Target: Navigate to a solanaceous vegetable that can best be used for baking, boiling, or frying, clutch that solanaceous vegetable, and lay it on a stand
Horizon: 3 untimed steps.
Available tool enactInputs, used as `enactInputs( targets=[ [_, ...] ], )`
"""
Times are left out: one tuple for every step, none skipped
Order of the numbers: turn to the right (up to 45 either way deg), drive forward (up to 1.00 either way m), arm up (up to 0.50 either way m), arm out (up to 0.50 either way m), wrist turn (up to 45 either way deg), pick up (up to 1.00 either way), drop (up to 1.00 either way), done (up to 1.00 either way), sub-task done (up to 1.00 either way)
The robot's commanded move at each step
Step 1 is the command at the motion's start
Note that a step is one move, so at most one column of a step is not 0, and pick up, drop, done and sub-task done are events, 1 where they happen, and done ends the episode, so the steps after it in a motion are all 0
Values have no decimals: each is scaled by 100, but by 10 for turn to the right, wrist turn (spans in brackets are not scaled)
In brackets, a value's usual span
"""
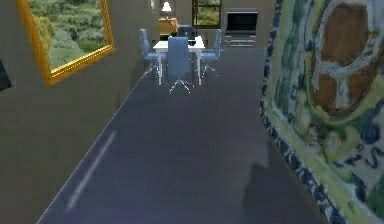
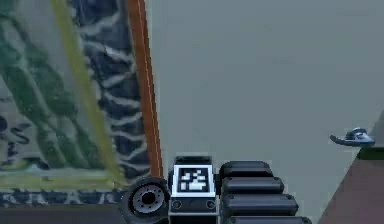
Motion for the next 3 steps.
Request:
enactInputs(
  targets=[
    [0, 50, 0, 0, 0, 0, 0, 0, 0],
    [30, 0, 0, 0, 0, 0, 0, 0, 0],
    [0, 100, 0, 0, 0, 0, 0, 0, 0]
  ],
)
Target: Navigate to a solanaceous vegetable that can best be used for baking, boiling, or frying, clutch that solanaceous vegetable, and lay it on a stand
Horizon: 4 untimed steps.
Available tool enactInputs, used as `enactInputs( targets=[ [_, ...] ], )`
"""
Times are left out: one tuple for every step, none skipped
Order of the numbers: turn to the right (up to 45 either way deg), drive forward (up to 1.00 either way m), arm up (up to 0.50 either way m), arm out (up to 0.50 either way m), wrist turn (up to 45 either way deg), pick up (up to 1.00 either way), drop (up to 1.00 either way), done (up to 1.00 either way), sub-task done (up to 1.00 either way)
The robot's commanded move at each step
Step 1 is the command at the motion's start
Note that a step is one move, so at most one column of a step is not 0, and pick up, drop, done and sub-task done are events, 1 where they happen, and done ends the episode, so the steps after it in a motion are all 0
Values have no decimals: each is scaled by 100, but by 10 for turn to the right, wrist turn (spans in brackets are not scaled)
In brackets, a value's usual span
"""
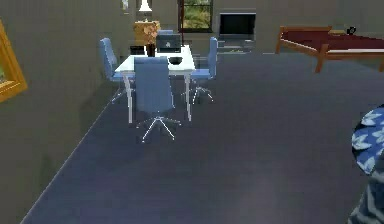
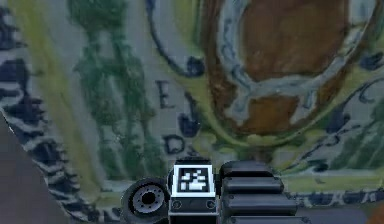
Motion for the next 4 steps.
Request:
enactInputs(
  targets=[
    [30, 0, 0, 0, 0, 0, 0, 0, 0],
    [0, 85, 0, 0, 0, 0, 0, 0, 0],
    [210, 0, 0, 0, 0, 0, 0, 0, 0],
    [0, 100, 0, 0, 0, 0, 0, 0, 0]
  ],
)
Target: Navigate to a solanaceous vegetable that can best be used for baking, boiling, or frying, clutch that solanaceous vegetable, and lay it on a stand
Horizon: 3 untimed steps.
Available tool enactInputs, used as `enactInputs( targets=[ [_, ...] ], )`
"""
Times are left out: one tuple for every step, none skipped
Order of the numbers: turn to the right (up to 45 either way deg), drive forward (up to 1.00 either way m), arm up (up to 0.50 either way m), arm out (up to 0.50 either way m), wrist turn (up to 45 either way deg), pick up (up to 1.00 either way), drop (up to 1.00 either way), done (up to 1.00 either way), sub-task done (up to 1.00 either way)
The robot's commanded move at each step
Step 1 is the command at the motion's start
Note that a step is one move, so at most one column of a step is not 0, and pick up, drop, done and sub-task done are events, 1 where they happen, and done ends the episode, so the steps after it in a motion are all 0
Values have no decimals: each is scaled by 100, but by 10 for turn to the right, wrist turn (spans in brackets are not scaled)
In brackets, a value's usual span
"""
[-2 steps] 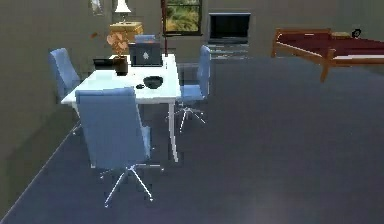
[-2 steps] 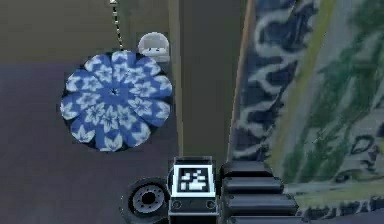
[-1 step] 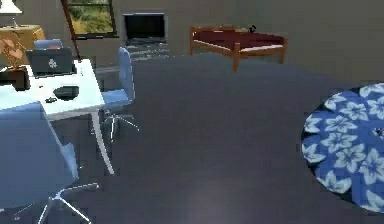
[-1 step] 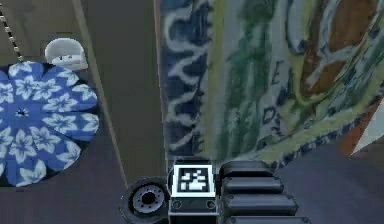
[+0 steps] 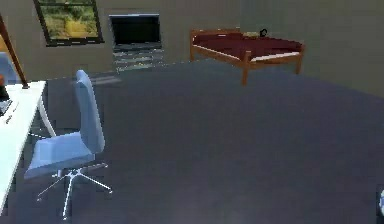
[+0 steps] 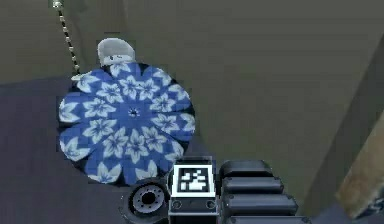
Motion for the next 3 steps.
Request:
enactInputs(
  targets=[
    [0, 100, 0, 0, 0, 0, 0, 0, 0],
    [60, 0, 0, 0, 0, 0, 0, 0, 0],
    [0, 55, 0, 0, 0, 0, 0, 0, 0]
  ],
)
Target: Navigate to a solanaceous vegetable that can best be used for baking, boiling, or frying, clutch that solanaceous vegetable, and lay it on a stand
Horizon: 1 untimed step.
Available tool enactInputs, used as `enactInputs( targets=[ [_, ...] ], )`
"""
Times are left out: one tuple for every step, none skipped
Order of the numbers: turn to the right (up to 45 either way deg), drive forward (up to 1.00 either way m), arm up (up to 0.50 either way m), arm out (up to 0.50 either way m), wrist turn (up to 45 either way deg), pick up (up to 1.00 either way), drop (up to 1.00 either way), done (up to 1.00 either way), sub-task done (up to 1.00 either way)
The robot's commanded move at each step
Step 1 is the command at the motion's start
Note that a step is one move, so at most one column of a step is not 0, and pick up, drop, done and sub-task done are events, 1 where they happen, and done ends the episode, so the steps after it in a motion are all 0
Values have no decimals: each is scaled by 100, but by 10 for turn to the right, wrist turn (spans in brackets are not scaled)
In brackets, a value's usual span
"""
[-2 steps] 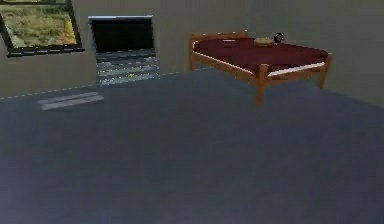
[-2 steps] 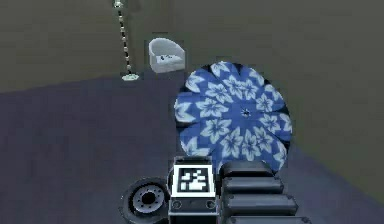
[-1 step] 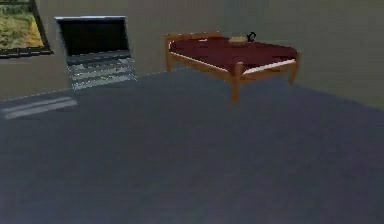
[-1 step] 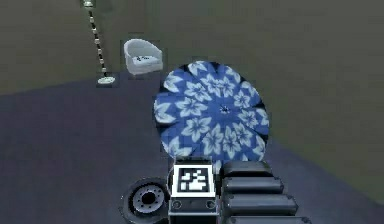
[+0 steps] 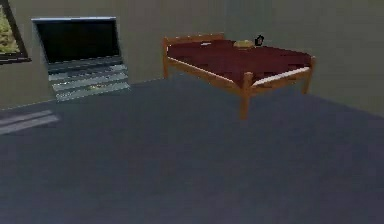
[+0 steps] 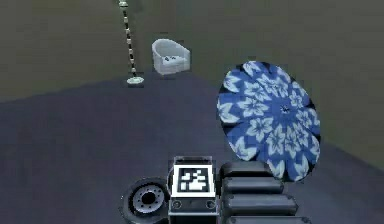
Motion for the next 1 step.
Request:
enactInputs(
  targets=[
    [-420, 0, 0, 0, 0, 0, 0, 0, 0]
  ],
)
